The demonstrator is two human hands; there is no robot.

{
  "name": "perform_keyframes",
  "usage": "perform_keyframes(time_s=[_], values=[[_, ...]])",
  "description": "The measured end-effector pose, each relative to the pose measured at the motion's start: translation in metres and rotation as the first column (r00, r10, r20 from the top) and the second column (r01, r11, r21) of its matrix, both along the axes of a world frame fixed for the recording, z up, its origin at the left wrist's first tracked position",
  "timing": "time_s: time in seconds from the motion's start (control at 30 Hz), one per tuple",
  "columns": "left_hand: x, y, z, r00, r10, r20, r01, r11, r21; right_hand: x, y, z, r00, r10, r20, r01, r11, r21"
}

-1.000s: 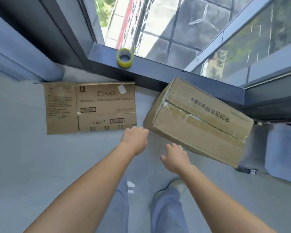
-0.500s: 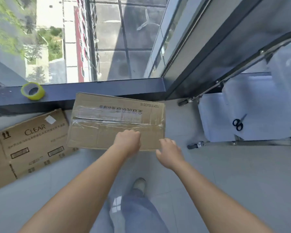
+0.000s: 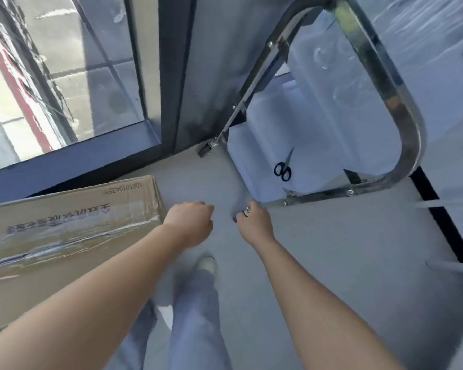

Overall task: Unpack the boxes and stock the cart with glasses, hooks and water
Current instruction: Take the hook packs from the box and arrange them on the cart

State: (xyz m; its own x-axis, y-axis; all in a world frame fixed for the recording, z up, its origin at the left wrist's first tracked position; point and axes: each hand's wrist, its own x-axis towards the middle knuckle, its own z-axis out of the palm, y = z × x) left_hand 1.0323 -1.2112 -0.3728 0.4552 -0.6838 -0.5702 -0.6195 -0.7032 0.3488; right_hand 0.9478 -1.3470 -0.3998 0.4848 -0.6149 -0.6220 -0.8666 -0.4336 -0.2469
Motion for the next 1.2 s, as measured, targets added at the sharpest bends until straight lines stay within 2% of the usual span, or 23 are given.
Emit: perform_keyframes(time_s=[0.1,0.27,0.43,0.53,0.7,0.9,1.07,1.13,1.2], values=[[0.004,-0.043,-0.011,1.0,0.007,-0.016,-0.008,1.0,-0.015,0.012,-0.048,-0.018,0.999,-0.033,0.028,0.034,0.999,-0.028],[0.007,-0.107,-0.045,0.993,0.103,-0.052,-0.103,0.995,0.006,0.03,-0.119,-0.063,0.999,0.043,0.012,-0.041,0.992,-0.122],[0.005,-0.155,-0.077,0.969,0.187,-0.159,-0.19,0.982,-0.004,0.043,-0.168,-0.109,0.995,0.097,-0.036,-0.102,0.966,-0.239],[0.001,-0.159,-0.091,0.955,0.223,-0.197,-0.226,0.974,0.005,0.044,-0.183,-0.127,0.985,0.155,-0.082,-0.171,0.953,-0.25],[0.002,-0.152,-0.099,0.946,0.252,-0.206,-0.246,0.968,0.054,0.043,-0.191,-0.132,0.964,0.232,-0.132,-0.264,0.896,-0.356],[-0.001,-0.145,-0.097,0.94,0.271,-0.207,-0.265,0.963,0.058,0.045,-0.195,-0.127,0.937,0.312,-0.16,-0.349,0.877,-0.331],[-0.002,-0.138,-0.093,0.95,0.263,-0.166,-0.267,0.964,0.0,0.045,-0.186,-0.118,0.961,0.272,-0.051,-0.271,0.889,-0.369],[0.0,-0.124,-0.09,0.957,0.266,-0.117,-0.271,0.962,-0.031,0.041,-0.16,-0.108,0.949,0.316,0.014,-0.283,0.868,-0.408],[0.003,-0.101,-0.086,0.959,0.277,-0.058,-0.279,0.96,-0.034,0.036,-0.124,-0.094,0.908,0.394,0.143,-0.306,0.857,-0.415]])
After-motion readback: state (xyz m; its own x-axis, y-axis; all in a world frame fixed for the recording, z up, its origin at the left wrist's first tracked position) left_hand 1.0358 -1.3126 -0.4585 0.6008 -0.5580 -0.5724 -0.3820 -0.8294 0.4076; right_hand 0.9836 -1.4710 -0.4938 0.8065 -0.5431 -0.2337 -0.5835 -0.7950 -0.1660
